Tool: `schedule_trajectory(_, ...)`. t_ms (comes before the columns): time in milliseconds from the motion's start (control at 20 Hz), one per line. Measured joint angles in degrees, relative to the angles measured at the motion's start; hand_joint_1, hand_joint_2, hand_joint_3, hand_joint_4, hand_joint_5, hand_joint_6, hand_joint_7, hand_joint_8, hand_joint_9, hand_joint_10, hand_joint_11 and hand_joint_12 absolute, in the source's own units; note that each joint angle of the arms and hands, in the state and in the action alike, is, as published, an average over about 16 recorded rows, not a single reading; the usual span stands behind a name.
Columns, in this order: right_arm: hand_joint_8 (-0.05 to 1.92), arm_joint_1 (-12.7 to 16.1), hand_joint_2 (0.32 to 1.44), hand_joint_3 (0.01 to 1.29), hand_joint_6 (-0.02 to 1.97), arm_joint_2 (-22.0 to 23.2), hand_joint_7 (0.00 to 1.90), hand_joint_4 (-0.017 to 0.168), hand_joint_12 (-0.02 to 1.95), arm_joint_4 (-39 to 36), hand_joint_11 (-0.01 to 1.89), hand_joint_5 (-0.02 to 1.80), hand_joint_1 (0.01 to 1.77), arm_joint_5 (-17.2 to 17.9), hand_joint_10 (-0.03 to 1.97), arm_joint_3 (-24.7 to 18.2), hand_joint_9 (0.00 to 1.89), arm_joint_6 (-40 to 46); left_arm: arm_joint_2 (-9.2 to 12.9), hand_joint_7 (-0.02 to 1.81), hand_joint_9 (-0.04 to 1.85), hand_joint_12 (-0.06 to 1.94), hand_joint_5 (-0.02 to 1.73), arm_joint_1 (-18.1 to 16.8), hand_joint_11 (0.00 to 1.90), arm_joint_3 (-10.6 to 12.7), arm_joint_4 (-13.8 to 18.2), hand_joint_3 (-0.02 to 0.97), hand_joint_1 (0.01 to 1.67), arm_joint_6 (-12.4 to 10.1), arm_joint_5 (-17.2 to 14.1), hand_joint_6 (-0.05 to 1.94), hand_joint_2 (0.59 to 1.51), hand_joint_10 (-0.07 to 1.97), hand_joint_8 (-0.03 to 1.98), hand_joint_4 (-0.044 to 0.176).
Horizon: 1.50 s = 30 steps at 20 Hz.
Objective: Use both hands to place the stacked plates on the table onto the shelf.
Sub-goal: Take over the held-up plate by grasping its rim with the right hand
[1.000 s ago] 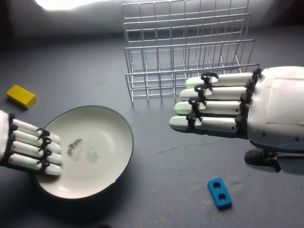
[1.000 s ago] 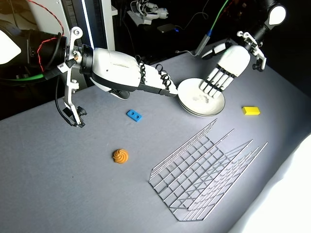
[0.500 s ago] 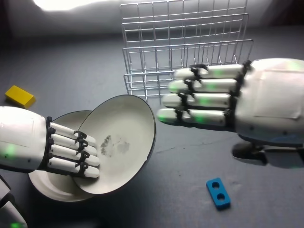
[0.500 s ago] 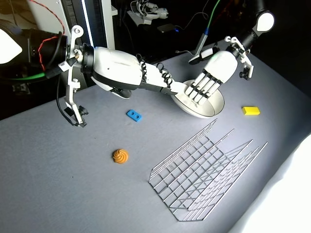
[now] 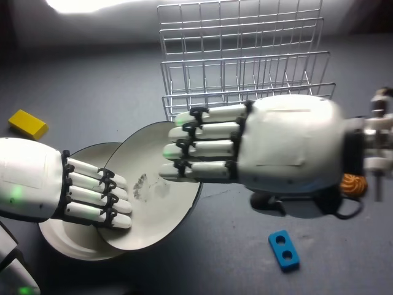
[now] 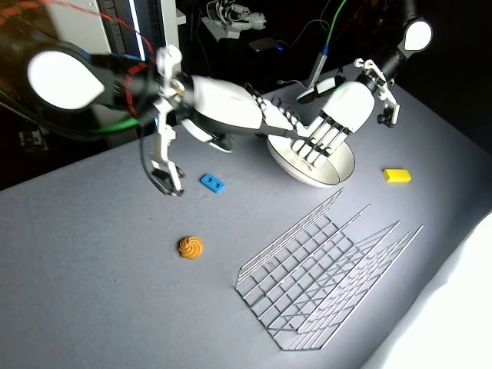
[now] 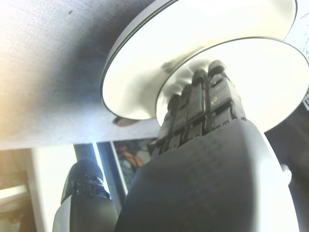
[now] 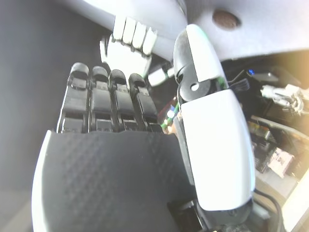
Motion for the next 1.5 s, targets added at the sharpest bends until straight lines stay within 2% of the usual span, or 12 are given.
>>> schedule_trajectory(350, 0.01, 0.46, 1.20, 0.02, 0.02, -10.77, 0.02, 0.001, 0.00, 0.17, 0.02, 0.06, 1.08, -2.90, 0.01, 8.66, 0.02, -0.52, -0.13, -0.01, 0.02, 0.00, 0.00, 0.00, 0.02, 0.10, -0.16, 0.020, 0.02, -0.57, 0.00, -0.01, 1.032, 0.01, -0.02, -0.003)
schedule_trajectory(600, 0.01, 0.56, 1.21, 0.02, 0.02, -16.47, 0.06, 0.001, 0.15, 0.25, 0.02, 0.10, 1.09, -4.06, 0.01, 13.40, 0.06, -1.14, -0.21, -0.01, 0.02, 0.00, 0.00, 0.00, 0.02, 0.17, -0.21, 0.020, 0.02, -0.89, -0.01, -0.01, 1.032, 0.01, -0.02, -0.003)
schedule_trajectory(750, 0.01, 0.45, 1.22, 0.02, 0.02, -18.77, 0.12, 0.001, 0.33, 0.27, 0.02, 0.16, 1.08, -4.46, 0.01, 15.25, 0.12, -1.55, -0.24, -0.01, 0.02, 0.00, 0.00, 0.00, 0.02, 0.22, -0.23, 0.020, 0.02, -1.02, -0.02, -0.01, 1.033, 0.01, -0.02, -0.003)
schedule_trajectory(1000, 0.01, 0.23, 1.21, 0.02, 0.02, -20.89, 0.31, 0.000, 0.74, 0.27, 0.07, 0.33, 1.08, -4.19, 0.03, 16.79, 0.30, -2.18, -0.26, -0.01, 0.02, 0.00, 0.00, 0.03, 0.02, 0.26, -0.24, 0.021, 0.02, -1.11, -0.03, -0.01, 1.032, 0.01, -0.02, -0.003)
schedule_trajectory(1250, 0.03, 0.22, 1.16, 0.02, 0.11, -21.52, 0.55, -0.003, 1.09, 0.15, 0.24, 0.52, 1.09, -2.82, 0.05, 17.16, 0.56, -2.47, -0.27, -0.01, 0.02, 0.00, 0.00, 0.01, 0.02, 0.31, -0.22, 0.021, 0.02, -1.13, -0.05, -0.01, 1.032, 0.01, -0.02, -0.004)
schedule_trajectory(1500, 0.19, 0.23, 1.09, 0.02, 0.32, -21.54, 0.76, -0.005, 1.28, 0.04, 0.48, 0.68, 1.09, -1.13, 0.06, 17.19, 0.83, -2.26, -0.13, -0.01, 0.02, 0.00, 0.00, -0.58, 0.02, 0.39, -0.37, 0.021, 0.02, -1.16, -0.12, 0.00, 1.034, 0.01, -0.02, -0.005)
